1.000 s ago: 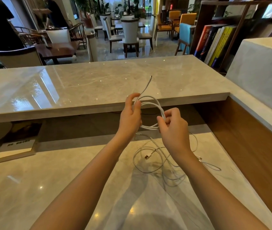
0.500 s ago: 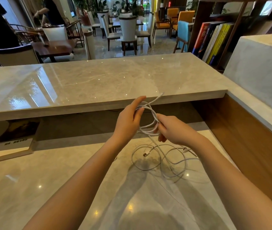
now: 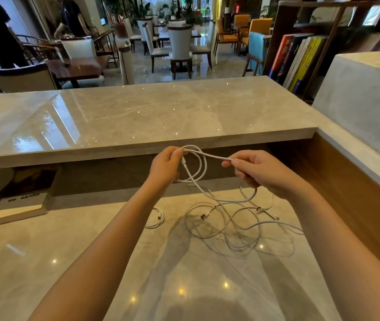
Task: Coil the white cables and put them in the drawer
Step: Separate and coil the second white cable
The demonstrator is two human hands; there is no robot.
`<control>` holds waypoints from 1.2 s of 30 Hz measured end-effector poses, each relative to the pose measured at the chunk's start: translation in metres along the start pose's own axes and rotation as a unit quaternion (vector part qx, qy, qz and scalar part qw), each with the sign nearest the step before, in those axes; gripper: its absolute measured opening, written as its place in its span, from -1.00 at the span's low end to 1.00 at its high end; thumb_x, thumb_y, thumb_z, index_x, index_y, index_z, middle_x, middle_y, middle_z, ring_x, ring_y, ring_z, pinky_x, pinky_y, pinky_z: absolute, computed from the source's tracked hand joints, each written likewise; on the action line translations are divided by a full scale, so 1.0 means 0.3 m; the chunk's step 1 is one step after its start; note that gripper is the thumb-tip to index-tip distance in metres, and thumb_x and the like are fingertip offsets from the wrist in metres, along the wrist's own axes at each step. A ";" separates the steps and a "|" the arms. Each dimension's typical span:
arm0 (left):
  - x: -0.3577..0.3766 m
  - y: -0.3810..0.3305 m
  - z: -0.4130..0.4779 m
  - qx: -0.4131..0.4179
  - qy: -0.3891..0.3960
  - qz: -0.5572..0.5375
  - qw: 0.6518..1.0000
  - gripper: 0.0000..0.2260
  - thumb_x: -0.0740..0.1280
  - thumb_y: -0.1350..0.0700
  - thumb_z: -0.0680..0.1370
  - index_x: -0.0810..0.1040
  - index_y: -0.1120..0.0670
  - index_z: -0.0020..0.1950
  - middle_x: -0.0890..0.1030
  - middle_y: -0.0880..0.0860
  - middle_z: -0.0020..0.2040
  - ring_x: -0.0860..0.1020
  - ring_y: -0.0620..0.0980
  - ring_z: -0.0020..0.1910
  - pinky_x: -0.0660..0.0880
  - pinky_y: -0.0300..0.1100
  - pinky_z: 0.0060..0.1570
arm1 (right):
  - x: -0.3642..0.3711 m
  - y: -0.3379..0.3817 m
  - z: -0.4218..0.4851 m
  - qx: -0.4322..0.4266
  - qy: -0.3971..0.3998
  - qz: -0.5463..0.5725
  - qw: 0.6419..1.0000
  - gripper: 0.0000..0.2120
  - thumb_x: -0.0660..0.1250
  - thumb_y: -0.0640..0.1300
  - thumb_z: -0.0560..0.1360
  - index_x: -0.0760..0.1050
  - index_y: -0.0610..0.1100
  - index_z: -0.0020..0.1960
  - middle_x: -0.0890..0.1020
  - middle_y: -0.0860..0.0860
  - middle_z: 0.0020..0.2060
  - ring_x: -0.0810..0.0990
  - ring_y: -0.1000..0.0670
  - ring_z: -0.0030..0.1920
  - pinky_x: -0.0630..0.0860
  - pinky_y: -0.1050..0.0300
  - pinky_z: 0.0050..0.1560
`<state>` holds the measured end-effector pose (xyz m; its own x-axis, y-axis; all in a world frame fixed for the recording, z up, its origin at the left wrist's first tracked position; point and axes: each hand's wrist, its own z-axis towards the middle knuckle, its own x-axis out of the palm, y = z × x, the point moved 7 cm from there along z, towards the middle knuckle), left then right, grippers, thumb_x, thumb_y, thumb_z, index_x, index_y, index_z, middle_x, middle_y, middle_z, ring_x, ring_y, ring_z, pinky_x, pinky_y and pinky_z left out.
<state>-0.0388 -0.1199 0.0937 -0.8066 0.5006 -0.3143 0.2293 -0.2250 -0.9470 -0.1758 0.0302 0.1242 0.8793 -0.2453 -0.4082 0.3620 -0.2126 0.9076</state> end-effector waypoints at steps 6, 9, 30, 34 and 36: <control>0.002 -0.035 -0.003 -0.043 0.069 -0.106 0.991 -0.77 0.11 0.11 0.64 0.53 0.16 0.05 0.34 0.01 -0.35 0.28 -0.11 -0.43 0.27 -0.30 -0.45 | -0.087 0.029 -0.046 -0.022 -0.065 -0.141 0.988 -0.84 0.26 -0.09 0.55 0.61 -0.05 -0.02 0.54 0.02 -0.38 0.46 0.21 -0.45 0.38 0.41 -0.42; 0.028 -0.040 -0.014 -0.091 0.149 -0.288 0.941 -0.78 0.08 0.14 0.64 0.48 0.19 0.03 0.28 -0.02 -0.39 0.22 -0.16 -0.50 0.18 -0.35 -0.54 | -0.108 0.024 -0.045 -0.031 -0.115 -0.227 0.966 -0.83 0.23 -0.06 0.56 0.59 -0.03 0.02 0.56 0.04 -0.35 0.48 0.11 -0.35 0.38 0.31 -0.33; 0.099 -0.146 -0.107 0.063 0.062 -0.174 0.981 -0.80 0.08 0.10 0.64 0.41 0.09 -0.12 0.35 -0.03 -0.40 0.30 -0.15 -0.48 0.31 -0.28 -0.46 | 0.100 -0.017 -0.014 0.048 -0.076 0.432 0.898 -0.79 0.24 -0.16 0.55 0.53 -0.22 0.13 0.66 -0.19 -0.02 0.66 -0.09 -0.02 0.62 0.04 0.00; 0.102 -0.106 -0.096 0.086 -0.029 -0.093 0.991 -0.80 0.08 0.08 0.64 0.41 0.05 -0.12 0.40 -0.02 -0.36 0.36 -0.15 -0.46 0.36 -0.24 -0.43 | 0.132 -0.046 -0.007 0.048 -0.127 0.409 0.902 -0.72 0.30 -0.06 0.52 0.51 -0.19 0.15 0.64 -0.12 -0.03 0.63 -0.06 0.04 0.58 0.04 0.08; 0.126 -0.091 -0.101 0.085 -0.032 -0.078 0.993 -0.81 0.09 0.06 0.64 0.42 0.06 -0.11 0.41 -0.01 -0.35 0.37 -0.12 -0.44 0.37 -0.20 -0.42 | 0.139 -0.068 -0.002 0.060 -0.172 0.377 0.908 -0.81 0.29 -0.16 0.53 0.53 -0.18 0.12 0.63 -0.08 -0.08 0.63 -0.01 -0.04 0.57 0.09 0.06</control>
<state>-0.0590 -0.0694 0.1057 -0.8595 0.4874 -0.1542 0.0079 -0.2889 -0.9573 -0.1462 0.0249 0.0888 0.7075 -0.6402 0.2993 -0.3570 0.0418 0.9332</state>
